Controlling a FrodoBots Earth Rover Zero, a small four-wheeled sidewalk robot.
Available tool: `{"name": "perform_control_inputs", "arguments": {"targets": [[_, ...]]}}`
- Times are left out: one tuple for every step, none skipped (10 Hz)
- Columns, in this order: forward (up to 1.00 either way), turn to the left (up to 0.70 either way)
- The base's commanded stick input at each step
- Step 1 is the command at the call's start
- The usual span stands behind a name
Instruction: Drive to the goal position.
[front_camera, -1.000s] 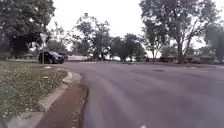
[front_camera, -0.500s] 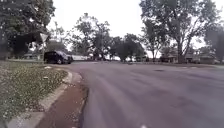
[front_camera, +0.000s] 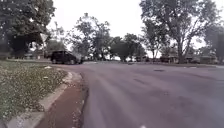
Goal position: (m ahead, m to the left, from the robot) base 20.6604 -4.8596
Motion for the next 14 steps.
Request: {"name": "perform_control_inputs", "arguments": {"targets": [[0.07,0.0],[0.07,0.0],[0.07,0.0],[0.07,0.0],[0.07,0.0],[0.07,0.0],[0.07,0.0],[0.07,0.0],[0.07,0.0],[0.07,0.0],[0.07,0.0],[0.07,0.0],[0.07,0.0],[0.07,0.0]]}}
